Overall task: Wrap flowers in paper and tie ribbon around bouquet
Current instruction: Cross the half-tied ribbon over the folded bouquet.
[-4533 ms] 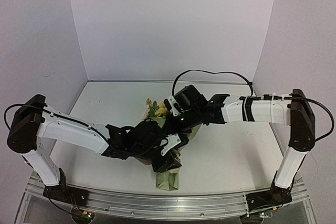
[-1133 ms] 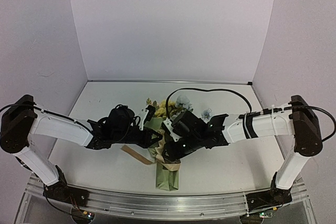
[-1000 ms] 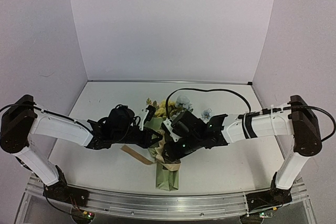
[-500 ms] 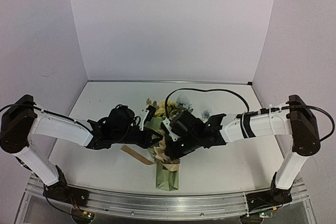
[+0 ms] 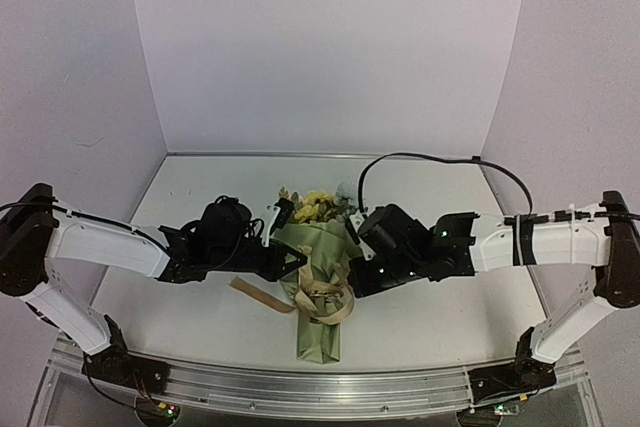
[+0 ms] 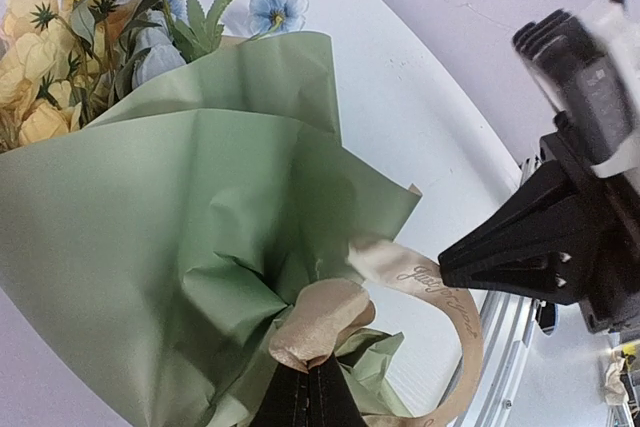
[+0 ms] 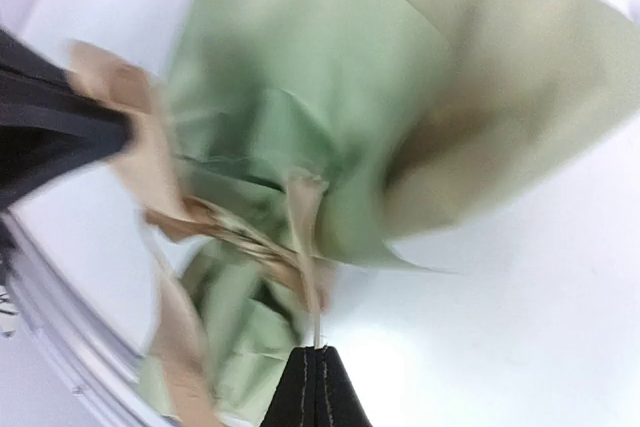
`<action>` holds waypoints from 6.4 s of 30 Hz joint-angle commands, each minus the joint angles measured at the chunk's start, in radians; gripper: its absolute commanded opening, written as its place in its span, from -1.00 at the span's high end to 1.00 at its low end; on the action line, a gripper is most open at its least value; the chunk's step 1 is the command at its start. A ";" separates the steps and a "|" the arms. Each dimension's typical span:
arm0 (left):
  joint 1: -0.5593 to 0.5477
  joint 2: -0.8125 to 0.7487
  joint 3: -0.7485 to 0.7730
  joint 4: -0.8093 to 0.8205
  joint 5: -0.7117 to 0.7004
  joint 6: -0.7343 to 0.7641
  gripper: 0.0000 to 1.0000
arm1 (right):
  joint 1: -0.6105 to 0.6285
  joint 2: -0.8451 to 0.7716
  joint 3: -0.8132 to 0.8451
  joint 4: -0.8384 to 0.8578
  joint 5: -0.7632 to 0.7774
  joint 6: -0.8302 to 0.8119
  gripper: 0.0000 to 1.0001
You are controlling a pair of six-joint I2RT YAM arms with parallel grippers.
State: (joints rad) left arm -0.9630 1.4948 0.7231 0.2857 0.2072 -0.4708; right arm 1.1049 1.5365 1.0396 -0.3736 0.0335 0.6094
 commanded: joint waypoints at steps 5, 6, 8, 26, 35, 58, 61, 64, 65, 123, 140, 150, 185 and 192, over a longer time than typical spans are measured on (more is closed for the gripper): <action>0.006 -0.041 -0.003 -0.020 0.019 0.025 0.99 | 0.003 -0.027 -0.110 -0.129 0.161 0.153 1.00; 0.006 -0.043 -0.004 -0.023 0.020 0.026 1.00 | 0.003 -0.024 -0.121 -0.133 0.171 0.170 1.00; 0.006 -0.051 -0.008 -0.031 0.021 0.028 1.00 | 0.001 -0.018 -0.135 -0.143 0.192 0.201 1.00; 0.001 -0.039 0.001 -0.116 0.064 0.012 0.99 | -0.063 0.012 -0.164 -0.232 0.268 0.327 1.00; -0.025 0.028 0.045 -0.102 0.033 -0.014 1.00 | -0.013 -0.004 -0.061 -0.227 0.255 0.196 0.84; -0.025 0.034 0.093 -0.157 -0.078 -0.054 1.00 | 0.048 0.068 -0.005 0.096 -0.111 -0.093 -0.19; -0.025 0.029 0.091 -0.159 -0.075 -0.055 0.99 | 0.054 0.103 0.016 0.097 -0.120 -0.086 -0.11; -0.025 0.027 0.090 -0.161 -0.069 -0.051 0.99 | 0.056 0.127 0.018 0.097 -0.107 -0.072 -0.01; -0.025 0.026 0.090 -0.161 -0.066 -0.049 1.00 | 0.056 0.129 0.018 0.096 -0.099 -0.069 0.05; -0.030 -0.026 -0.011 -0.105 0.143 -0.036 1.00 | -0.015 0.347 0.254 -0.007 -0.058 0.307 0.92; -0.051 0.144 0.081 -0.182 0.124 -0.050 1.00 | -0.013 0.309 0.235 -0.011 -0.037 0.293 0.63; -0.052 0.192 0.122 -0.229 0.079 -0.066 1.00 | -0.010 0.190 0.201 -0.039 -0.051 0.182 0.28; -0.051 0.184 0.126 -0.241 0.040 -0.079 1.00 | -0.022 0.302 0.270 -0.105 0.027 0.018 0.57; -0.051 0.167 0.119 -0.230 0.040 -0.080 0.99 | -0.017 0.322 0.277 -0.105 -0.004 0.019 0.58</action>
State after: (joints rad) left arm -1.0149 1.6836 0.8280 0.0616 0.2756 -0.5510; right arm 1.0870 1.8346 1.2745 -0.4701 0.0455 0.6319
